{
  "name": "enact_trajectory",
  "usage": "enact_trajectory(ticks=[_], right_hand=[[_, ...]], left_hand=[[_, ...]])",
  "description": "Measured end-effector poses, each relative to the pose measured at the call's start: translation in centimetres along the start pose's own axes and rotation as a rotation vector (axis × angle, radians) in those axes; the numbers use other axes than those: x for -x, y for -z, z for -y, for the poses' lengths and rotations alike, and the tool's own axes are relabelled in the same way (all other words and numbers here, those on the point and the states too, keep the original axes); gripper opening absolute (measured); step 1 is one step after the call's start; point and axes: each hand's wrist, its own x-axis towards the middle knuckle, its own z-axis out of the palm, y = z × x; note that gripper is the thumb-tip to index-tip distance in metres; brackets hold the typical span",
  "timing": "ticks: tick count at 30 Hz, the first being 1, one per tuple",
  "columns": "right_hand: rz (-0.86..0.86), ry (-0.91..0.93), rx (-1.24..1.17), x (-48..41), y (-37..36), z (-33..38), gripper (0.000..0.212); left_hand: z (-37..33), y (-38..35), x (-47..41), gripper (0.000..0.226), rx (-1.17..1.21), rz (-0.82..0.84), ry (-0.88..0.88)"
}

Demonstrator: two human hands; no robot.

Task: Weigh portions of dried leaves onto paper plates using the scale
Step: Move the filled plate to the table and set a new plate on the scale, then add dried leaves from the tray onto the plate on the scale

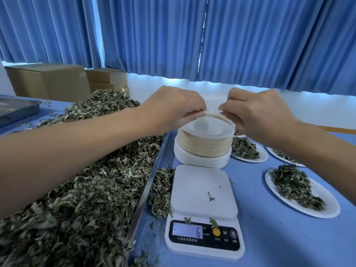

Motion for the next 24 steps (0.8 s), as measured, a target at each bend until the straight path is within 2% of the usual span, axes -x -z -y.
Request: enact_trajectory(ticks=[3,7,11,13,15,18,20,24], right_hand=[[-0.087,0.054,0.006,1.6,1.1,1.3,0.018],[-0.197,0.094,-0.056,5.0,2.6,4.1,0.013],[-0.164,0.122,-0.159,9.7,3.4,7.7,0.017],[-0.106,0.142,-0.181,11.7,3.1,9.2,0.020],[-0.060,0.155,-0.189,12.9,2.5,10.3,0.019],[0.000,0.116,-0.226,13.5,1.1,11.0,0.013],[0.046,0.105,-0.219,13.3,0.4,11.0,0.007],[0.115,0.094,-0.217,12.6,0.1,10.0,0.039]], left_hand=[[-1.2,1.1,1.3,0.027,0.082,0.007,-0.064],[-4.2,2.1,4.3,0.019,0.072,-0.149,-0.229],[-7.8,2.1,8.0,0.018,0.097,-0.162,-0.335],[-9.2,1.7,9.6,0.020,0.135,-0.093,-0.364],[-10.1,0.8,10.5,0.023,0.145,0.055,-0.361],[-10.2,-0.9,10.4,0.031,0.025,0.316,-0.257],[-9.9,-1.9,9.8,0.028,0.017,0.425,-0.168],[-8.8,-2.5,8.7,0.026,0.190,0.537,0.013]])
